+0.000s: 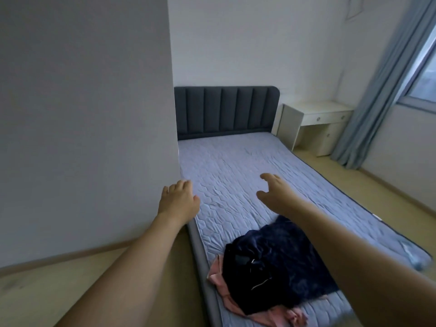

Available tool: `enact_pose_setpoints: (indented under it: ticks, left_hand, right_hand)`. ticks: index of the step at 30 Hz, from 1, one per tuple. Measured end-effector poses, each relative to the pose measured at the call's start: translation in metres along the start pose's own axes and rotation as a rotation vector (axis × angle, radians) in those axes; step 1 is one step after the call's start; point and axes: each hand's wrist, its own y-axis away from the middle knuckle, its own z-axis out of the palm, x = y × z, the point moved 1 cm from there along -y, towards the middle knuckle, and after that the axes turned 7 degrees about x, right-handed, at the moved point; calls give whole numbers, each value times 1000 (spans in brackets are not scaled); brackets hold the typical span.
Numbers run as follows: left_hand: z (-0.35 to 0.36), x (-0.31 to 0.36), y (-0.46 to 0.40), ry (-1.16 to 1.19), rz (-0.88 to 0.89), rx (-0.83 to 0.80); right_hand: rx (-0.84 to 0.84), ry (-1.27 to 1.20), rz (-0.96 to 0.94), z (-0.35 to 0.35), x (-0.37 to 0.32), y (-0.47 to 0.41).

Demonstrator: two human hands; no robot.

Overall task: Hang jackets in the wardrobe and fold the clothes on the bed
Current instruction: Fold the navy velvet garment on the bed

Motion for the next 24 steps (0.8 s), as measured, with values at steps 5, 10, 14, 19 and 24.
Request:
enact_pose_setpoints:
  ticks: [5, 10, 14, 19, 24]
  left_hand:
    - [31, 75, -3, -3, -2, -55]
    - [77, 123, -39, 26, -88, -132]
    - [115, 209, -72, 81, -92, -212]
    - [170, 306, -98, 14, -10, -251]
    - [206, 327, -110, 4, -197, -288]
  right_hand:
    - [-99, 8, 73, -23, 90, -19]
    - [-102, -34, 85, -34, 168, -41]
    - [-111, -21, 142, -57, 258, -61]
    - [-158, 27, 189, -77, 371, -117]
    - [-327, 71, 117, -61, 426, -187]
